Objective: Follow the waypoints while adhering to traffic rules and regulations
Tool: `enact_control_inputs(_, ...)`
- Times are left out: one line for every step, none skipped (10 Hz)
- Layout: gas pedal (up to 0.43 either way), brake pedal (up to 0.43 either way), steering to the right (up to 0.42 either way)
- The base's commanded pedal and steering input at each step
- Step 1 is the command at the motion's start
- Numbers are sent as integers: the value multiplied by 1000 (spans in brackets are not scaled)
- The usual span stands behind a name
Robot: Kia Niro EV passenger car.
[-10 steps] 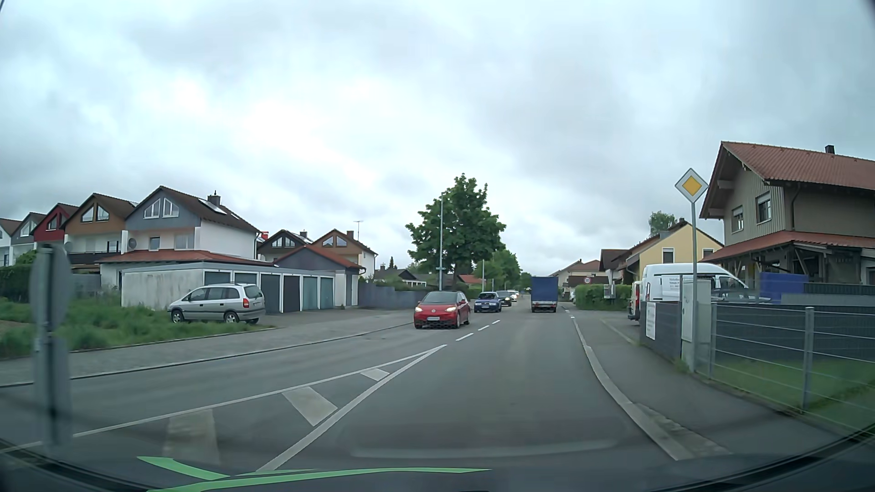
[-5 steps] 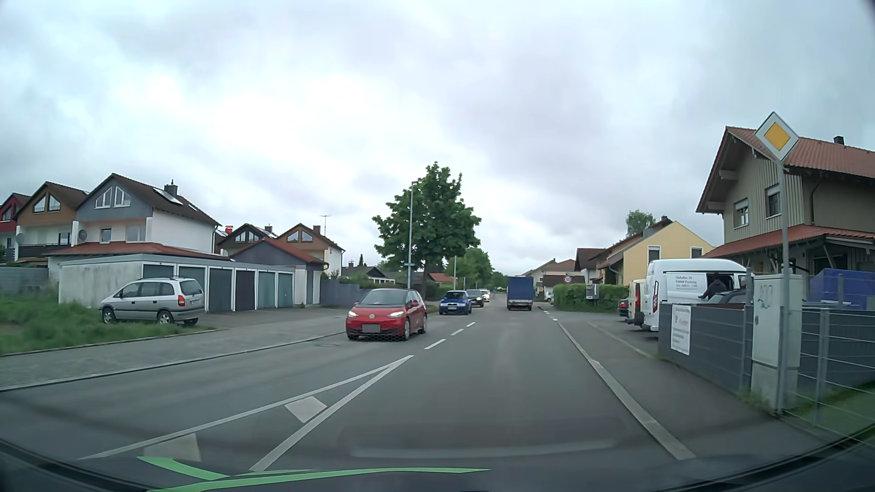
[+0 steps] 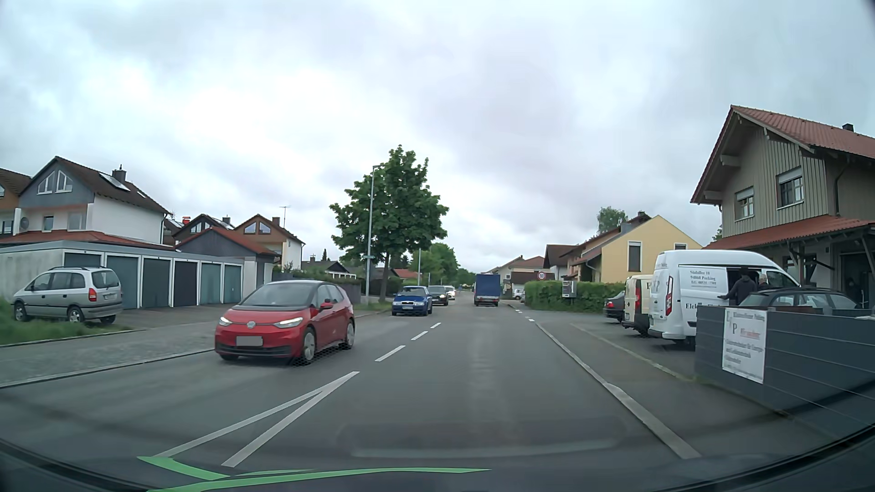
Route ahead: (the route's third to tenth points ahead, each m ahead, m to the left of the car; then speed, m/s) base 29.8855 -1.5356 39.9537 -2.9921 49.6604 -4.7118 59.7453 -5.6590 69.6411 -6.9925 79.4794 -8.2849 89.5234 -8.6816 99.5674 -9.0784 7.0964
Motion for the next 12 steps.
enact_control_inputs(118, 0, 81)
enact_control_inputs(110, 0, 79)
enact_control_inputs(110, 0, 73)
enact_control_inputs(110, 0, 62)
enact_control_inputs(110, 0, 55)
enact_control_inputs(110, 0, 46)
enact_control_inputs(110, 0, 38)
enact_control_inputs(110, 0, 30)
enact_control_inputs(110, 0, 23)
enact_control_inputs(110, 0, 15)
enact_control_inputs(110, 0, 11)
enact_control_inputs(110, 0, 9)
